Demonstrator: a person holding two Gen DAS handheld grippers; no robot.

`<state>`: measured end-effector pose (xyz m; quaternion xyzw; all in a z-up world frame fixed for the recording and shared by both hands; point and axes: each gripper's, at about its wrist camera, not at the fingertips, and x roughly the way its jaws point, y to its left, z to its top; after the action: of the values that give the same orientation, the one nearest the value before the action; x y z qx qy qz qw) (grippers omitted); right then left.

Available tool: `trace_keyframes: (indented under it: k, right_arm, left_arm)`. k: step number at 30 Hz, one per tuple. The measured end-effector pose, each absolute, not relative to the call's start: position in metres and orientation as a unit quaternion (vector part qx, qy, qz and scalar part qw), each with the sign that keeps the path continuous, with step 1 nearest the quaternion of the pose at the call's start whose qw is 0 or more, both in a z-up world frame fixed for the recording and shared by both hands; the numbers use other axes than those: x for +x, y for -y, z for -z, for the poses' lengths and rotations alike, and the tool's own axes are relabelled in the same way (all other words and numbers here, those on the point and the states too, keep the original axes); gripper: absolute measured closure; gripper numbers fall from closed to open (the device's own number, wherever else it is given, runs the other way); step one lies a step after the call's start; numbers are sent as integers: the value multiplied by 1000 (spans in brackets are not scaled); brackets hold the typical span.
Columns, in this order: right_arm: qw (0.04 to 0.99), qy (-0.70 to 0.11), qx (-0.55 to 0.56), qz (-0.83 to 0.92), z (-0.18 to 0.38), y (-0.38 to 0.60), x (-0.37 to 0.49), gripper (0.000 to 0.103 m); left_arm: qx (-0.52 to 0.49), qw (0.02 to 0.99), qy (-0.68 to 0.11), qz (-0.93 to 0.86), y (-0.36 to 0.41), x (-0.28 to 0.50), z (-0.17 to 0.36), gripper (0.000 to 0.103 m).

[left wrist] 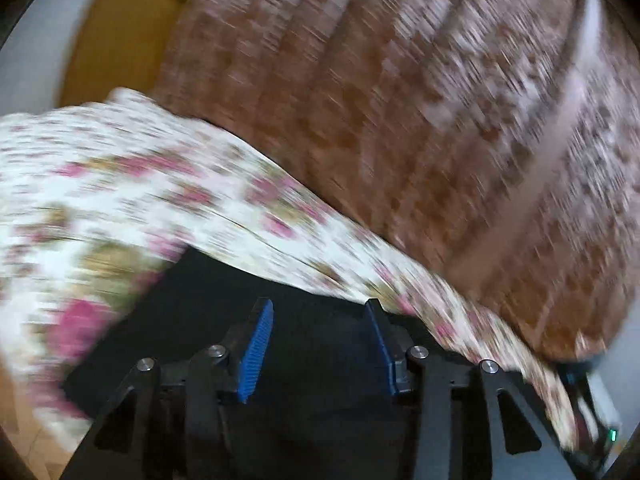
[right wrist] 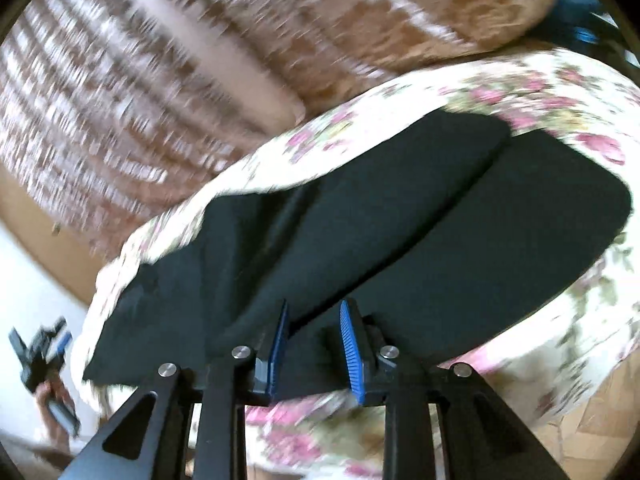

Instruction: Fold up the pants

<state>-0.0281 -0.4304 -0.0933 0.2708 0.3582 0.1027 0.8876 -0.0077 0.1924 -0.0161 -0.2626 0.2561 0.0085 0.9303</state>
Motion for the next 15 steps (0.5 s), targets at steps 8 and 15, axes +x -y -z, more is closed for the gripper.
trace_keyframes:
  k: [8, 15]
  right_arm:
    - [865, -339, 368, -3, 109, 493, 21, 76]
    - [800, -340, 493, 41, 141, 532, 55, 76]
  left_arm:
    - [-217, 903, -356, 103, -89, 89, 41, 57]
    - [-256, 890, -363, 103, -107, 109, 91, 56]
